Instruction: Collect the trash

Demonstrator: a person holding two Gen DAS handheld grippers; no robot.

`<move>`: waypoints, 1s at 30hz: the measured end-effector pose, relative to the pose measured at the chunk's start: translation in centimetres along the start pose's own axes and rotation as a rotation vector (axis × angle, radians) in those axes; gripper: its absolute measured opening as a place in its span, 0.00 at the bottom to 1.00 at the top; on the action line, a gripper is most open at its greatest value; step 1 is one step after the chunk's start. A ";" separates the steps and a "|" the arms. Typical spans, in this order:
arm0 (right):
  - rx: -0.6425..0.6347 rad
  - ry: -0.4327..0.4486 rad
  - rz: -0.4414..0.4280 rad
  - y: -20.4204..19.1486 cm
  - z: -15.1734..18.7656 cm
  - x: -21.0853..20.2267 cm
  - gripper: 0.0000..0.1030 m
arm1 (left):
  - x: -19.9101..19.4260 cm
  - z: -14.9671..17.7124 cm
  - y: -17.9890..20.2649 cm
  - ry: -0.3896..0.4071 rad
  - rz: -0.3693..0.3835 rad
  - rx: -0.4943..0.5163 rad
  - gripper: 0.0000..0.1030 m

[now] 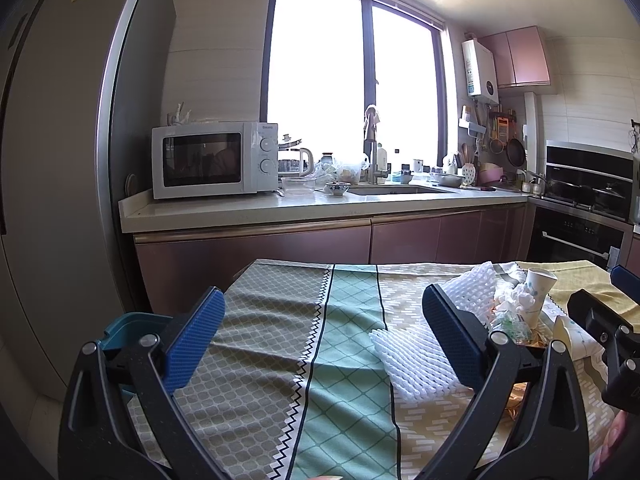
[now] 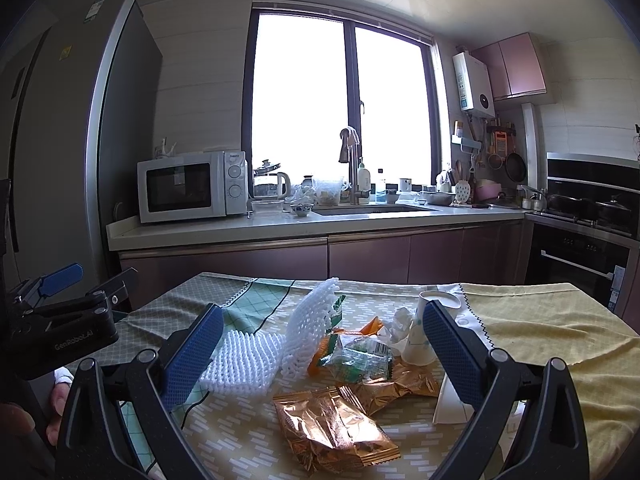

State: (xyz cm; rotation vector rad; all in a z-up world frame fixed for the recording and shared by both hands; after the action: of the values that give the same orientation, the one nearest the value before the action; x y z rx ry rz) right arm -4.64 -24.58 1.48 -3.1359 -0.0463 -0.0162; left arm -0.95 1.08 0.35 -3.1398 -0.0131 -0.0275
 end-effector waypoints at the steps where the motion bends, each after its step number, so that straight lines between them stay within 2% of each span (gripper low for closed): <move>1: 0.000 0.000 0.000 0.0 0.0 0.0 0.94 | 0.0 0.0 0.0 -0.001 0.001 0.000 0.95; 21: 0.035 -0.046 -0.016 1.0 0.8 1.2 0.94 | 1.4 1.0 0.7 -0.047 0.021 0.006 0.95; 25: 0.048 -0.084 -0.020 1.6 1.4 1.9 0.94 | 2.5 1.8 1.2 -0.100 0.058 0.006 0.95; 30: 0.058 -0.149 -0.037 2.1 2.2 3.4 0.94 | 4.8 3.7 1.9 -0.220 0.136 -0.020 0.94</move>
State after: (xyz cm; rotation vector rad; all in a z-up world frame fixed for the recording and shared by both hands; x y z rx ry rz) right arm -1.16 -26.53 -0.72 -3.0711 -0.1031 0.2141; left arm 3.91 -0.74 -3.23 -3.1369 0.2018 0.3197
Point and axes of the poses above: each gripper's, at about its wrist camera, not at the fingertips, and x roughly the way its jaws point, y to its right, z to its underside, the point moved 1 cm from there along x, roughly the way its jaws point, and after that the axes turned 14 degrees about y, right-handed, at the moved point
